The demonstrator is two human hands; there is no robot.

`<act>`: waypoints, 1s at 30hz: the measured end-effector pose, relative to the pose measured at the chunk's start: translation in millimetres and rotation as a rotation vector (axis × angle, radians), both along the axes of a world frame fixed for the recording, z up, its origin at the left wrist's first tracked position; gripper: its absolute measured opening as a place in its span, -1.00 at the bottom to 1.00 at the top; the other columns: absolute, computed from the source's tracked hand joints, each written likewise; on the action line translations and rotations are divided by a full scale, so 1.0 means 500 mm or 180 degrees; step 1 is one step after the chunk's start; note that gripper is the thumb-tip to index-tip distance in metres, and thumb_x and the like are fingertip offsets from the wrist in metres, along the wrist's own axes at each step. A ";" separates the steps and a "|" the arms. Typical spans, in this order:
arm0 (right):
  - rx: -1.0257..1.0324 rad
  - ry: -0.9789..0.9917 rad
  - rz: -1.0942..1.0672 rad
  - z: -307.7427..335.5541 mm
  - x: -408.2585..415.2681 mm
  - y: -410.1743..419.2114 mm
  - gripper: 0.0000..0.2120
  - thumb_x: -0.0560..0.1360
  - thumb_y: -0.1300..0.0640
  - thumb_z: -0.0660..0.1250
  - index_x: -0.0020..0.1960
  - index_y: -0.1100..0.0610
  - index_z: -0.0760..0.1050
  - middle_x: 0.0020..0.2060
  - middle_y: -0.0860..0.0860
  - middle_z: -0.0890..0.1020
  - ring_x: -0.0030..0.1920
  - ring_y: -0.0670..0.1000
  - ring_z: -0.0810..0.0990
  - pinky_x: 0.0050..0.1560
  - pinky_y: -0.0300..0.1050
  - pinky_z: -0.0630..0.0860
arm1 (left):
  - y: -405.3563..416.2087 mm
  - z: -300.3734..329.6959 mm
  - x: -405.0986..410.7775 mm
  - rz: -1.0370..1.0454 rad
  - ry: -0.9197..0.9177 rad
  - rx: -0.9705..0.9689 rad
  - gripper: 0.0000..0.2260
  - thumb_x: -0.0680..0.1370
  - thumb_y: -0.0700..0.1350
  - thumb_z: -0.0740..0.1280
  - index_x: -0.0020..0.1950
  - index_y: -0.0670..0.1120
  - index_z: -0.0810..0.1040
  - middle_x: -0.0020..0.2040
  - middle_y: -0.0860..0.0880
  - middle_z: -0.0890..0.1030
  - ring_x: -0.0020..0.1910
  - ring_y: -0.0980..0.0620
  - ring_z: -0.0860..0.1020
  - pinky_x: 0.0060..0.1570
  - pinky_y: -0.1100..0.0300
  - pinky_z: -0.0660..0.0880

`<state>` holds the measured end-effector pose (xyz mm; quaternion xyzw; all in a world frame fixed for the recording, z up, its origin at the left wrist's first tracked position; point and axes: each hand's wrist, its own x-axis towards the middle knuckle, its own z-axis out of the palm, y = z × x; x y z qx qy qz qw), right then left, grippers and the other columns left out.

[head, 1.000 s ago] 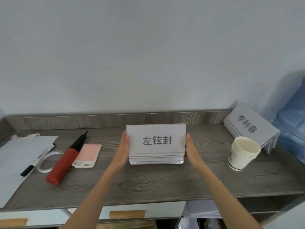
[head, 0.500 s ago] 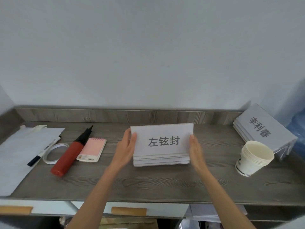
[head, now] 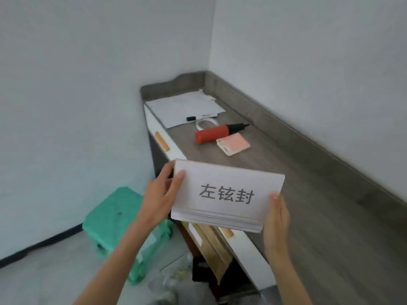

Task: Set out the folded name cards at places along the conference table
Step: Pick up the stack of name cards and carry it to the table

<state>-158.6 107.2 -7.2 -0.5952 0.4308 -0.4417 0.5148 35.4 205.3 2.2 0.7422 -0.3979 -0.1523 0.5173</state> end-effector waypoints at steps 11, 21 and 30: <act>-0.0007 0.0465 0.3312 -0.019 0.313 0.411 -0.79 0.58 0.04 0.05 0.06 0.08 0.42 -0.16 -0.14 0.51 -0.19 -0.35 0.50 -0.22 -0.52 0.41 | 0.655 -0.048 -0.056 0.3523 0.0399 -0.0022 -0.52 0.36 0.25 0.12 0.15 0.00 0.44 -0.43 -0.12 0.51 -0.45 0.08 0.39 -0.39 0.13 0.32; 0.0200 0.0866 0.5383 -0.091 0.457 0.969 -0.79 0.56 -0.03 0.13 -0.06 0.03 0.50 -0.12 -0.07 0.60 -0.17 -0.31 0.53 -0.10 -0.45 0.45 | 1.125 -0.106 -0.198 0.5671 0.0746 -0.0091 -0.66 0.47 0.09 0.18 0.19 0.02 0.44 -0.28 0.04 0.64 -0.32 0.12 0.61 -0.27 0.12 0.59; 0.0110 0.1052 0.6079 -0.106 0.612 1.344 -0.75 0.56 0.01 0.11 -0.13 0.12 0.47 -0.24 -0.06 0.58 -0.36 -0.33 0.51 -0.35 -0.49 0.42 | 1.456 -0.126 -0.105 0.6236 0.0902 -0.0122 -0.58 0.44 0.11 0.14 0.25 -0.01 0.41 -0.34 0.09 0.63 -0.32 0.21 0.59 -0.36 0.21 0.52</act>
